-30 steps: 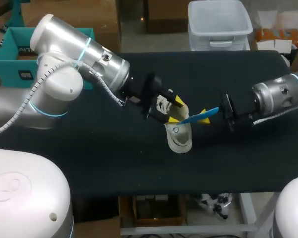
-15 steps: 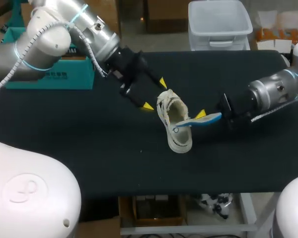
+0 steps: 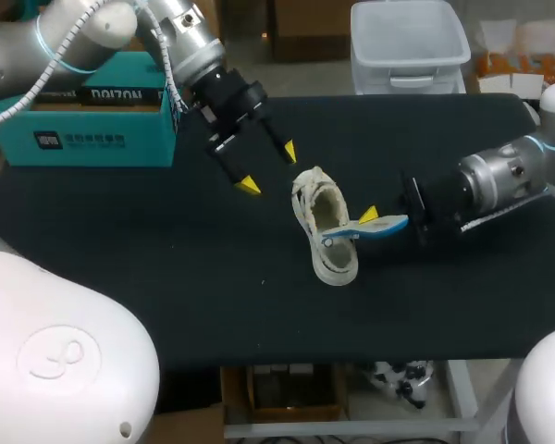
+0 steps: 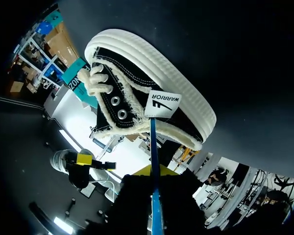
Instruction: Open the shoe tongue, take the insole out of the shoe, put the insole back into the shoe, and pack the shoe into the shoebox
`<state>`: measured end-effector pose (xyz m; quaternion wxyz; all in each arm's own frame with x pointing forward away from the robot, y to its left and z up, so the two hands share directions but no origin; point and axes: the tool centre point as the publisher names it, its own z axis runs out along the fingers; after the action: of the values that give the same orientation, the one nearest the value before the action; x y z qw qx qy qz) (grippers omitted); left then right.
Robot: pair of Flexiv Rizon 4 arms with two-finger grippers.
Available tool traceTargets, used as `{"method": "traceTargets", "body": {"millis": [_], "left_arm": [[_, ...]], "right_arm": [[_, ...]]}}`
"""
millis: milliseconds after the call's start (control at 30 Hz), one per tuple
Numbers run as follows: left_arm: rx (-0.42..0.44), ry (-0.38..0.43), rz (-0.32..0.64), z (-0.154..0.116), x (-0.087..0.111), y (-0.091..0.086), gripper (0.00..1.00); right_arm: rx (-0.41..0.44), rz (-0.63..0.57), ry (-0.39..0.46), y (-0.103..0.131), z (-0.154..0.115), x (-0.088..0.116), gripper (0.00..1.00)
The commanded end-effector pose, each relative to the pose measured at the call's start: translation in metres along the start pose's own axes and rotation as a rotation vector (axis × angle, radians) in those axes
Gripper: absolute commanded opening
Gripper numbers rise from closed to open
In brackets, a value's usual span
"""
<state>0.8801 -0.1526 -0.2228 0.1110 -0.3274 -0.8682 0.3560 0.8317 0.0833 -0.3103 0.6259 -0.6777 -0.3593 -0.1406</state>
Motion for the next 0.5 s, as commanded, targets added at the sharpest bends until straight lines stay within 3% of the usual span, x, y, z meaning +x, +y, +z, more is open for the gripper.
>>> {"method": "traceTargets", "body": {"millis": [33,500], "left_arm": [[-0.015,0.049,-0.003,-0.002,-0.003,-0.004,1.00],[-0.038,0.056,-0.009,0.000,-0.008,-0.003,1.00]], "right_arm": [[-0.035,-0.003,0.023,-0.010,0.005,-0.007,0.00],[-0.107,0.002,0.050,-0.023,0.012,-0.006,0.00]]}}
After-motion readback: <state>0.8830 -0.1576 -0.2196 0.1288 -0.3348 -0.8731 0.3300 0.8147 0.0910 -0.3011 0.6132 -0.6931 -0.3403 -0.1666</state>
